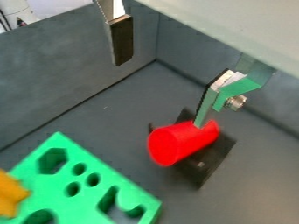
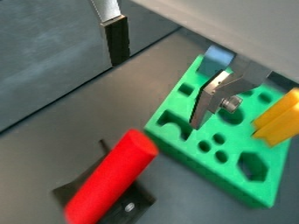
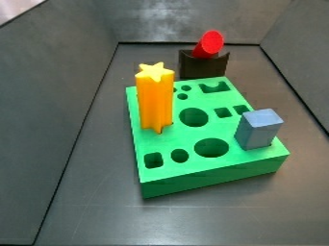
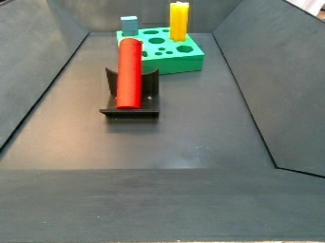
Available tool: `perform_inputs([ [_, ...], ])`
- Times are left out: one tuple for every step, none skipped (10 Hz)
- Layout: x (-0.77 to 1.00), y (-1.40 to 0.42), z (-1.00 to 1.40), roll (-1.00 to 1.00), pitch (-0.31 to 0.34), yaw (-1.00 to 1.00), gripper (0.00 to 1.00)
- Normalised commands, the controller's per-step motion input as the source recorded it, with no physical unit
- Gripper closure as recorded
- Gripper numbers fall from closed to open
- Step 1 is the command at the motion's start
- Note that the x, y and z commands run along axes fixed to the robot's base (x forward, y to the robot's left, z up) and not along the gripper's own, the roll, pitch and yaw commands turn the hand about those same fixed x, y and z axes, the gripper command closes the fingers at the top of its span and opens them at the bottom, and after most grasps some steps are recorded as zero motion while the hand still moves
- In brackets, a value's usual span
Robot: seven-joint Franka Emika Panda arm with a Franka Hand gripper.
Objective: Pick up the round object. Move up. Place the round object on the fixture. Regrasp the round object. Move to above the board. Insert the round object.
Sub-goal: Regrasp the round object.
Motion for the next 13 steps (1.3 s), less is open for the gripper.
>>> perform_inputs([
  [0.00, -0.01, 0.01, 1.00, 0.001, 0.04, 0.00],
  [0.01, -0.02, 0.01, 1.00, 0.008, 0.05, 0.00],
  [0.01, -0.02, 0.00, 1.00, 0.012, 0.05, 0.00],
  [0.03, -0.02, 0.00, 1.00, 0.021, 0.05, 0.00],
  [0.04, -0.03, 0.00, 1.00, 0.030, 0.05, 0.00],
  [0.05, -0.03, 0.00, 1.00, 0.042, 0.06, 0.00],
  [0.07, -0.03, -0.01, 1.00, 0.061, 0.06, 0.00],
  [0.08, -0.04, 0.00, 1.00, 0.080, 0.07, 0.00],
  [0.09, -0.04, 0.00, 1.00, 0.099, 0.08, 0.00],
  [0.09, -0.04, -0.01, 1.00, 0.127, 0.10, 0.00],
  [0.09, -0.04, -0.01, 1.00, 0.144, 0.12, 0.00],
  [0.10, -0.05, -0.01, 0.88, 0.168, 0.16, 0.00],
  [0.10, -0.05, -0.01, 0.75, 0.161, 0.17, 0.00],
])
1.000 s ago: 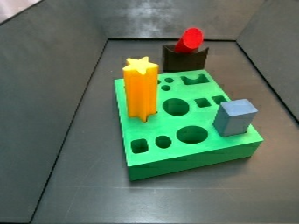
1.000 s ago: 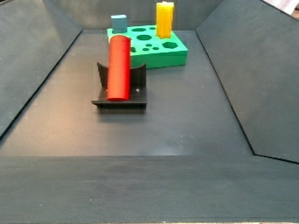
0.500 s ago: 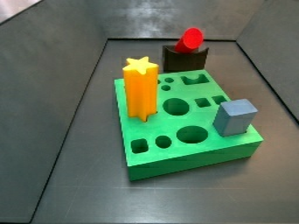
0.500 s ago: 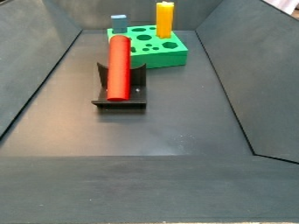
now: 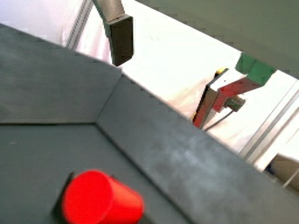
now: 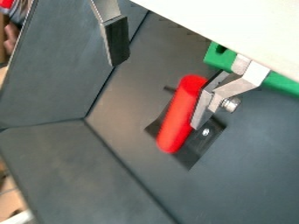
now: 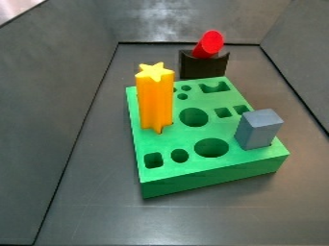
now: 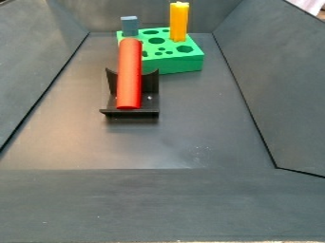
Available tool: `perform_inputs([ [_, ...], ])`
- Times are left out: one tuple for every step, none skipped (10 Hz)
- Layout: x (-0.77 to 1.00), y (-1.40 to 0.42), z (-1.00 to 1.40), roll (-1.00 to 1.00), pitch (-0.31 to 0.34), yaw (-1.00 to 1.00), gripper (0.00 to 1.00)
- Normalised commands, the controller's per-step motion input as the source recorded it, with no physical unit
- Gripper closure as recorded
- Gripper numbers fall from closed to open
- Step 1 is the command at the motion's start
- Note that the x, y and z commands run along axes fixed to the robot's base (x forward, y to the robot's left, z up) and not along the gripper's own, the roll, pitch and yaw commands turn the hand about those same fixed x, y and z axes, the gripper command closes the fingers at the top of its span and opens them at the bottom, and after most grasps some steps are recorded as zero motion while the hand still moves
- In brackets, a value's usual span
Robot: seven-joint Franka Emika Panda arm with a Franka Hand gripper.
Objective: Pick up the round object. Move up. Place the round object on the fixture. Regrasp the round object. Move to above the board. Insert the round object.
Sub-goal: Regrasp the round object.
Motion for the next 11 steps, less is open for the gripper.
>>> perform_inputs([
  [0.10, -0.05, -0.01, 0.50, 0.137, 0.19, 0.00],
  [0.10, -0.05, -0.01, 0.38, 0.120, 0.19, 0.00],
  [0.09, -0.03, 0.00, 0.24, 0.078, 0.20, 0.00],
  [0.08, -0.04, 0.00, 0.19, 0.047, 0.20, 0.00],
  [0.03, 0.05, -1.00, 0.22, 0.084, 0.18, 0.00],
  [0.03, 0.05, -1.00, 0.22, 0.077, 0.17, 0.00],
  [0.05, 0.04, -1.00, 0.19, 0.036, 0.16, 0.00],
  [0.06, 0.04, -1.00, 0.16, 0.006, 0.16, 0.00],
  [0.07, 0.03, -1.00, 0.11, -0.030, 0.14, 0.00],
  [0.08, 0.03, -1.00, 0.09, -0.056, 0.13, 0.00],
  [0.10, 0.02, -1.00, 0.08, -0.081, 0.09, 0.00],
])
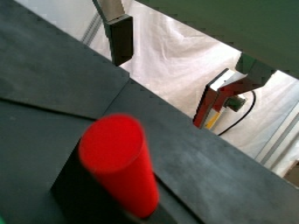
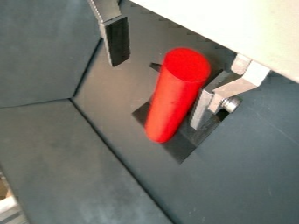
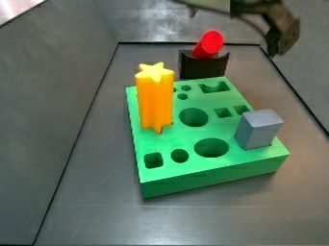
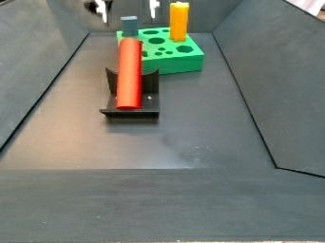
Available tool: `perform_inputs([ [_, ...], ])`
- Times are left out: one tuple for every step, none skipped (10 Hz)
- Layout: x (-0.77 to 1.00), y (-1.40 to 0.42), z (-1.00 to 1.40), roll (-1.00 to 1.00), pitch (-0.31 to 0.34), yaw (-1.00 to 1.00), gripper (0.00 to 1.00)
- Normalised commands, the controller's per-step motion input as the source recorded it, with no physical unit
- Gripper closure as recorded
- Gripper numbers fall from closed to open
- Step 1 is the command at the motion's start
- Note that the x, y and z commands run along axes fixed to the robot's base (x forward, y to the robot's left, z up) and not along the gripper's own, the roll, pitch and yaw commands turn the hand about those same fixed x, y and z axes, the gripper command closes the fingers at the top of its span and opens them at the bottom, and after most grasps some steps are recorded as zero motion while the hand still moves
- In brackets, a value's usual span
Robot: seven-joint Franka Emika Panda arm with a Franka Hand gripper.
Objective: Pick up the round object. Move up. Place the round object on the fixture. Regrasp the round object. Move to above the board. Insert the round object.
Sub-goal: Regrasp the round object, then move to above the board.
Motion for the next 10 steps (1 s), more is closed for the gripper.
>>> perform_inputs([
  [0.10, 0.02, -1.00, 0.08, -0.086, 0.08, 0.00],
  [0.12, 0.01, -1.00, 0.08, -0.082, 0.05, 0.00],
  [0.12, 0.01, -0.89, 0.08, -0.074, 0.03, 0.00],
  [0.10, 0.00, -0.67, 0.08, -0.056, 0.00, 0.00],
  [0.09, 0.00, -0.56, 0.08, -0.051, 0.00, 0.00],
  [0.08, 0.00, -0.34, 0.07, -0.033, -0.01, 0.00],
  [0.00, 0.00, 0.00, 0.00, 0.000, 0.00, 1.00],
  [-0.06, -0.13, 1.00, 0.09, -0.342, 0.20, 1.00],
  [-0.06, -0.13, 1.00, 0.09, -0.342, 0.20, 1.00],
  [-0.07, -0.12, 1.00, 0.07, -0.338, 0.09, 1.00],
])
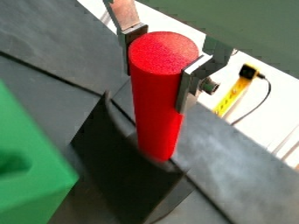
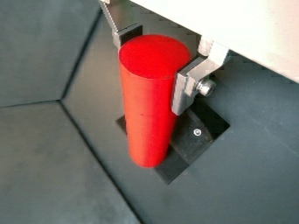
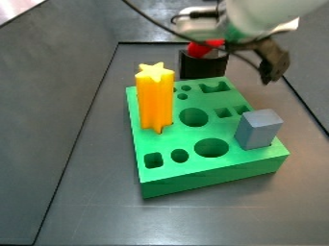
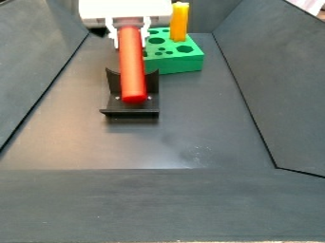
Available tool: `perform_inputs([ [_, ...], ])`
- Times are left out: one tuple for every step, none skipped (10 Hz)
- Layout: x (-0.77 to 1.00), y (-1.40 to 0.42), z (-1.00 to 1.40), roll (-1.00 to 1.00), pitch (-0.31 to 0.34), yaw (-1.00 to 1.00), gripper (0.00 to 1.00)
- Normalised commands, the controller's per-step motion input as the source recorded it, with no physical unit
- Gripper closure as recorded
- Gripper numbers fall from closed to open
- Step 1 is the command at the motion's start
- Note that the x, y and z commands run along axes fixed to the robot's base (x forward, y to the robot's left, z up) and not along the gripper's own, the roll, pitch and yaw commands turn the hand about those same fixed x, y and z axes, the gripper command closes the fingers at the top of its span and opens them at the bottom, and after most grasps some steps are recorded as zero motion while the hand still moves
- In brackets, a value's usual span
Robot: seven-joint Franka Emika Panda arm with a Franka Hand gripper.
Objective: Pick up the round object. Move up. Place the round object on the fixture. Regrasp the round object. Move to above the board. Insert the round object.
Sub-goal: Move to above the board.
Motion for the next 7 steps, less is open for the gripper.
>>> perform_inputs([
  [-0.07, -0.11, 1.00, 0.04, -0.328, 0.00, 1.00],
  [-0.08, -0.10, 1.00, 0.02, -0.291, -0.10, 1.00],
  [-0.08, -0.10, 1.00, 0.02, -0.263, -0.13, 1.00],
  [-0.08, -0.09, 1.00, 0.01, -0.198, -0.18, 1.00],
  [-0.09, -0.08, 1.00, 0.01, -0.145, -0.21, 1.00],
  [-0.08, -0.06, 1.00, 0.00, -0.075, -0.24, 1.00],
  [-0.08, -0.06, 1.00, -0.01, -0.040, -0.24, 1.00],
])
